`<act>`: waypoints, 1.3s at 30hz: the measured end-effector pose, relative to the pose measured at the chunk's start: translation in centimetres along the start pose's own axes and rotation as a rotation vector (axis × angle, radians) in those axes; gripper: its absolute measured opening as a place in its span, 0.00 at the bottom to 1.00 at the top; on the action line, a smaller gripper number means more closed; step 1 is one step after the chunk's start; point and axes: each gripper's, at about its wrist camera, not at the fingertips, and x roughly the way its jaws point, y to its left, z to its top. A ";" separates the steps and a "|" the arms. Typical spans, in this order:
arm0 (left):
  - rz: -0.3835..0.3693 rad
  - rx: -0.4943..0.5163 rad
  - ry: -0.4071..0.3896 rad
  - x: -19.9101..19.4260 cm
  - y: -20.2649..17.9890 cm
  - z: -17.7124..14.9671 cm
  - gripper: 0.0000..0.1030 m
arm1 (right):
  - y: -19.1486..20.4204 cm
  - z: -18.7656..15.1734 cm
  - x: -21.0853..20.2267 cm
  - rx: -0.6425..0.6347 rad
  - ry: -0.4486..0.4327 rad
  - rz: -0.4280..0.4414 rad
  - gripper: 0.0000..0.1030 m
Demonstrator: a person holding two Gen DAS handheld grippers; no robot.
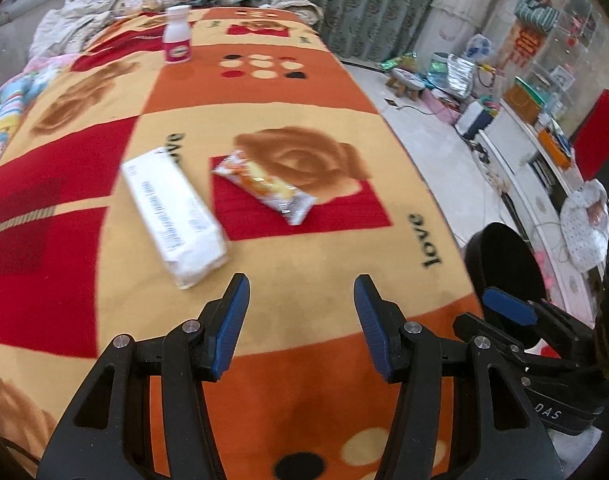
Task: Collect trash
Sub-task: 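Move both open tools back over the snack bar and medicine box, then grasp the orange snack bar wrapper with the left tool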
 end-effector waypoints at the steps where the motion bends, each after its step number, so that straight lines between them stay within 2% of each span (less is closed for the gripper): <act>1: 0.006 -0.008 0.000 -0.2 0.5 -0.1 0.51 | 0.6 0.1 0.3 -0.008 0.003 0.006 0.60; 13: 0.047 -0.060 -0.007 -1.5 4.6 -1.2 0.51 | 5.4 0.3 2.1 -0.085 0.043 0.034 0.62; 18: 0.033 -0.078 -0.006 -1.6 5.4 -0.6 0.51 | 6.5 0.3 2.7 -0.104 0.058 0.033 0.62; 23: -0.017 -0.097 -0.003 -1.0 5.0 1.5 0.51 | 6.7 0.3 3.1 -0.115 0.068 0.033 0.62; 28: -0.030 -0.096 0.001 0.8 3.4 4.4 0.51 | 6.5 0.5 3.1 -0.125 0.067 0.039 0.62; 35: 0.047 -0.082 0.074 5.3 1.0 7.8 0.51 | 5.2 0.5 2.4 -0.095 0.064 0.062 0.63; 39: 0.095 -0.107 0.116 7.4 1.2 8.4 0.51 | 4.7 0.6 2.0 -0.089 0.053 0.073 0.65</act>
